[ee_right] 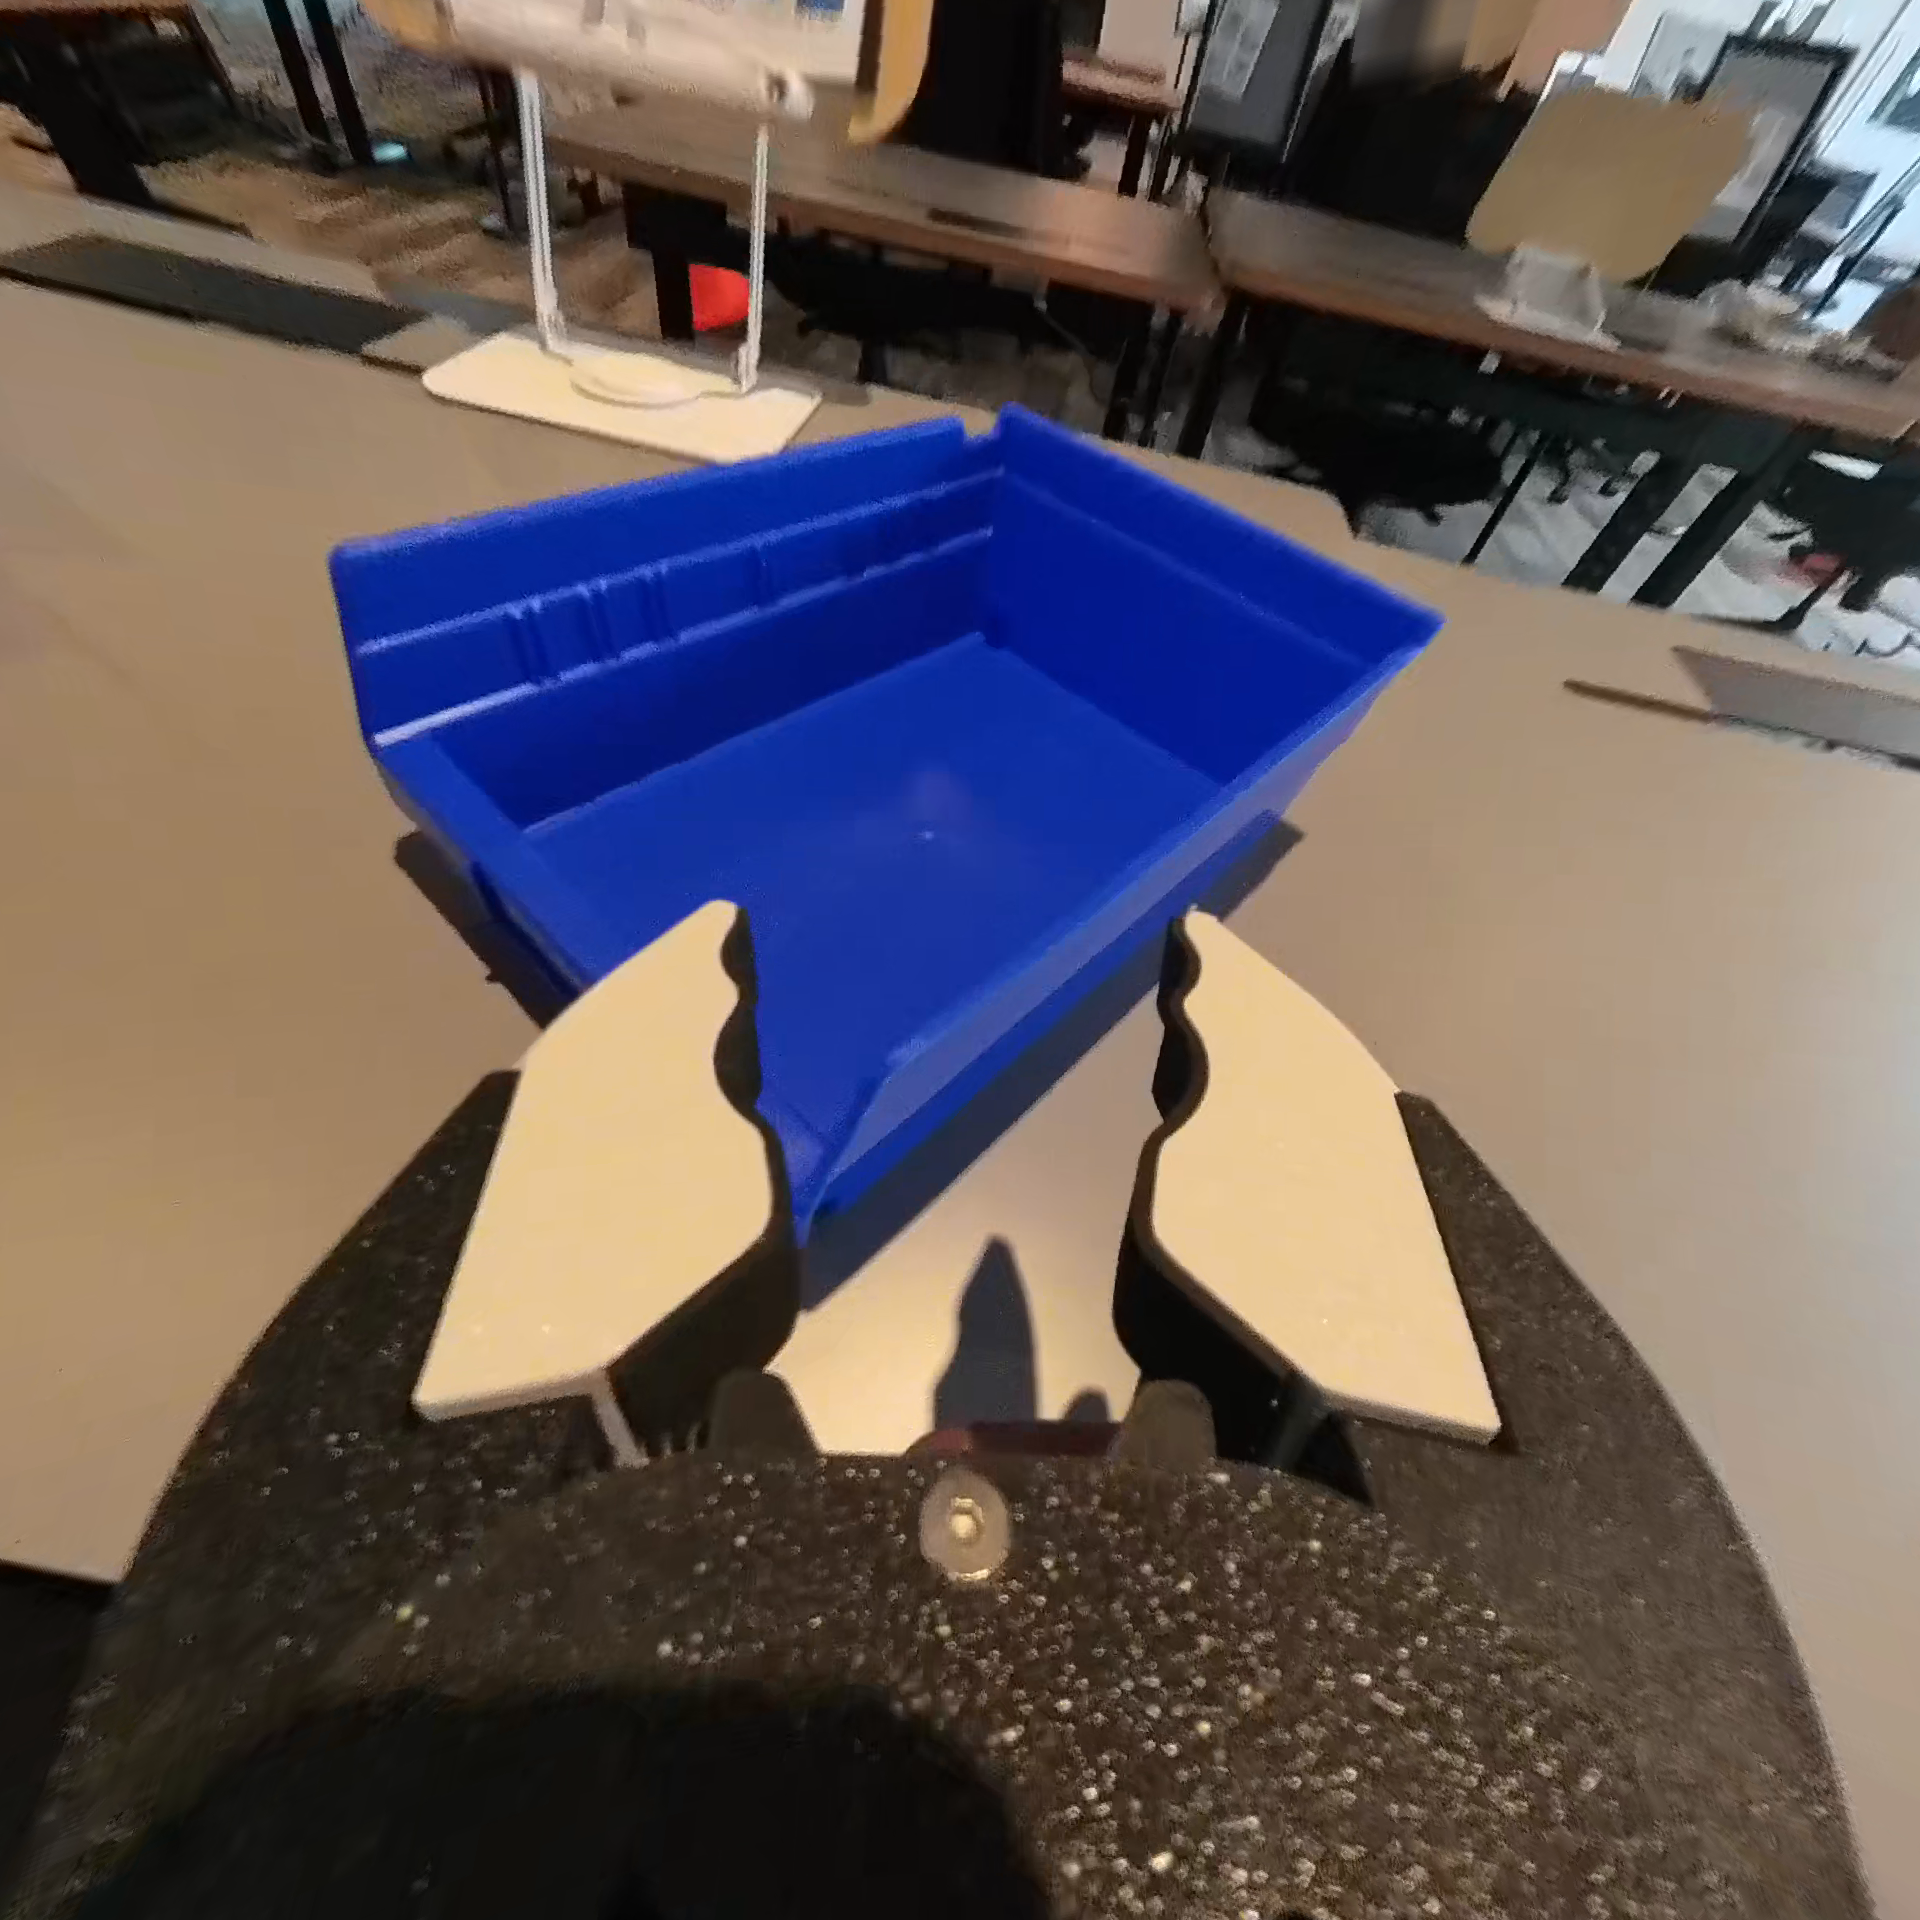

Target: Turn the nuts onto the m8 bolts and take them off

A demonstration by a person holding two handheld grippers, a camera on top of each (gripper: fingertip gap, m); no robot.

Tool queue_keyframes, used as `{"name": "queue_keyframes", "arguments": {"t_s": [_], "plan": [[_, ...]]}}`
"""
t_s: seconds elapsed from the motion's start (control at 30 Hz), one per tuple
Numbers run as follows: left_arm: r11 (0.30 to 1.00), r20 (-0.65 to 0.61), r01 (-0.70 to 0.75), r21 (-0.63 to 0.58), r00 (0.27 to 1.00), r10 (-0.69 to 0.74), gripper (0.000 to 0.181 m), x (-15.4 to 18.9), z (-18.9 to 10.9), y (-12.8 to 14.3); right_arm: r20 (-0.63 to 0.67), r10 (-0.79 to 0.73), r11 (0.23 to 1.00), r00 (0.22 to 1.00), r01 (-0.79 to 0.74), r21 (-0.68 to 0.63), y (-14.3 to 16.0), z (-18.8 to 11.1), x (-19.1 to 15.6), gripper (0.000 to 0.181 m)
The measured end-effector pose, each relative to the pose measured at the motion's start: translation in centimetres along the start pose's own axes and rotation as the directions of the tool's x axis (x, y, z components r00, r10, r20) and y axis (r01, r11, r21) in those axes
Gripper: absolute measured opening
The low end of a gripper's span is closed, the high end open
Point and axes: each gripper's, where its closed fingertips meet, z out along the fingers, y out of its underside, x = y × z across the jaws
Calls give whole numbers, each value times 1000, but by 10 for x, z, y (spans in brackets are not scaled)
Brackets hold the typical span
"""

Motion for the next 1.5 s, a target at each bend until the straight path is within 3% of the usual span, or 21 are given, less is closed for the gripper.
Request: {"name": "queue_keyframes", "arguments": {"t_s": [0.13, 0.23, 0.27, 0.3, 0.5, 0.67, 0.83, 0.93, 1.2, 1.5], "plan": [[997, 9, -24, -70, 1000, 25, 73, -2, 21, 18, 21, -12, 996, 1000, 14, -87, 28, 26, -14, 70], [995, 16, -26, -100, 999, 28, 56, -12, 31, 34, -53, -69, 994, 996, 64, -92, 35, 38, -5, 56], [995, 5, -27, -92, 1000, 27, 42, -14, 31, 34, -66, -85, 993, 994, 79, -88, 34, 40, -2, 50], [995, 36, -44, -93, 998, 47, 32, -21, 30, 35, -72, -96, 992, 993, 90, -85, 33, 41, 2, 44], [985, 121, -111, -135, 985, 127, 16, -82, 28, 43, -104, -157, 985, 982, 148, -87, 32, 54, 36, 16], [970, 160, -136, -203, 972, 170, 12, -146, 40, 52, -121, -169, 982, 978, 157, -105, 33, 73, 77, 9], [952, 108, -178, -248, 972, 210, 12, -187, 64, 56, -61, -119, 987, 991, 112, -112, 31, 94, 107, 8], [942, 75, -229, -245, 964, 254, 13, -203, 79, 57, -35, -136, 985, 990, 131, -115, 29, 108, 121, 9], [952, 79, -197, -235, 972, 221, 13, -234, 111, 58, -55, -75, 989, 996, 67, -132, 22, 146, 143, 8], [955, 98, -182, -236, 973, 209, 14, -250, 111, 60, -98, -145, 980, 985, 129, -154, 27, 128, 144, 7]]}}
